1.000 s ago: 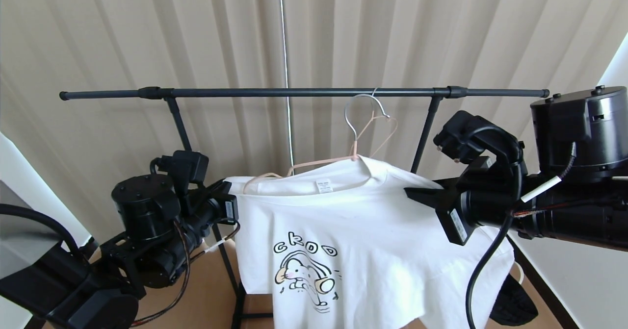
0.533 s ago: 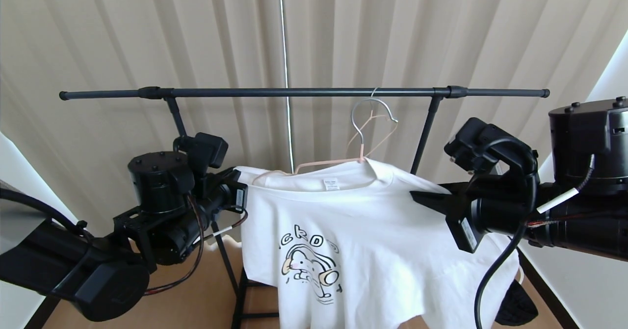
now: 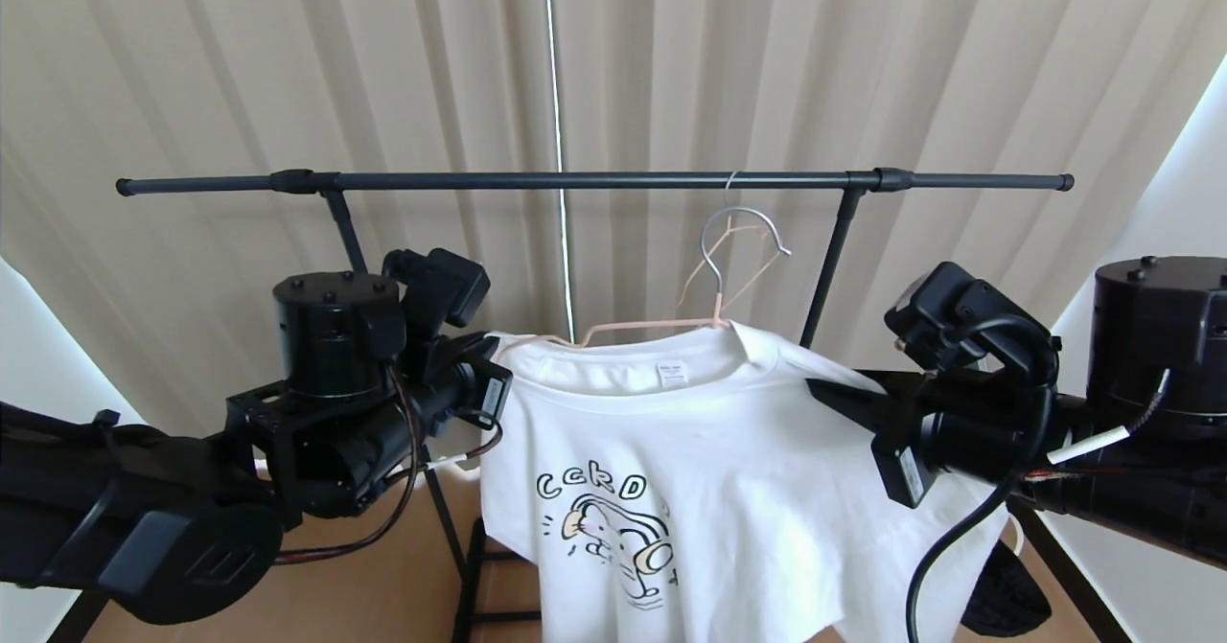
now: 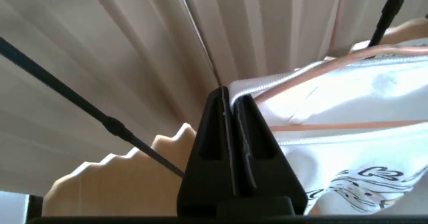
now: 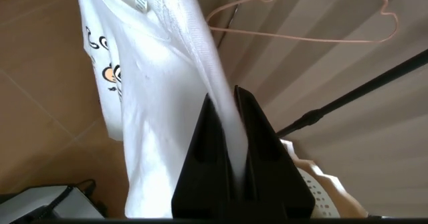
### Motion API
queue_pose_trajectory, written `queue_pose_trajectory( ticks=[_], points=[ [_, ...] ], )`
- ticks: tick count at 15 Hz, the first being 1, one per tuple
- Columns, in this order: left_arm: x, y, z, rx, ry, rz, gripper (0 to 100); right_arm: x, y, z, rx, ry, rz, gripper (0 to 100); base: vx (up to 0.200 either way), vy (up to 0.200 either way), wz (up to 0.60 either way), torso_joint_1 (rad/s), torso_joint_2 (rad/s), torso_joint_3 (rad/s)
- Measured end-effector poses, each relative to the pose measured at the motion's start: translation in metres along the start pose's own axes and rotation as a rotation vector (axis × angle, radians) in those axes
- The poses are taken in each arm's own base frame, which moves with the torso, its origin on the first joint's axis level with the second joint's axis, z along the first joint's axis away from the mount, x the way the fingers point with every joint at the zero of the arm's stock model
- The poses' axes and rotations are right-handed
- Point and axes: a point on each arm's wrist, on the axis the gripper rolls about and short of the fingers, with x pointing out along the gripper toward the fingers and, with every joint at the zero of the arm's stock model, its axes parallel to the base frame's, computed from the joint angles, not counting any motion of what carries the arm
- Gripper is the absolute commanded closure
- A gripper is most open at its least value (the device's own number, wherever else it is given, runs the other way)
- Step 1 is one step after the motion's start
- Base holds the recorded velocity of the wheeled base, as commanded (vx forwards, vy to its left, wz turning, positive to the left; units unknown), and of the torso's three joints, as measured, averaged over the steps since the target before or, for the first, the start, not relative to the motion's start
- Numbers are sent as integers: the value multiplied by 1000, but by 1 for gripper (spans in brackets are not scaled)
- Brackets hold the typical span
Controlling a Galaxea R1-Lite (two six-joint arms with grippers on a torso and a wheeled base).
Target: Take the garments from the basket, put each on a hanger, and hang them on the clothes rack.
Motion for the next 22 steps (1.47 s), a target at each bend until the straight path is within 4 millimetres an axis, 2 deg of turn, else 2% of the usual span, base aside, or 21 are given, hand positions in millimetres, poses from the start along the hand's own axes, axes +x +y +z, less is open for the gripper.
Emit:
queue_pose_trajectory(
  ticks=[4, 11, 18, 22],
  points=[
    [-9, -8, 22, 40, 38, -52, 100, 1, 3, -13, 3, -17, -7, 100, 0, 0, 0, 0, 0, 0],
    [-21, -28, 55, 79, 28, -85, 100, 8, 2, -16, 6, -6, -58, 100, 0, 0, 0, 0, 0, 0],
    [-29, -35, 68, 104, 57, -15, 100, 30, -1, -16, 18, -47, -238, 100, 0, 0, 0, 0, 0, 0],
    [-35, -46, 75, 111, 35, -44, 100, 36, 1, -18, 16, -36, -230, 100, 0, 0, 0, 0, 0, 0]
  ],
)
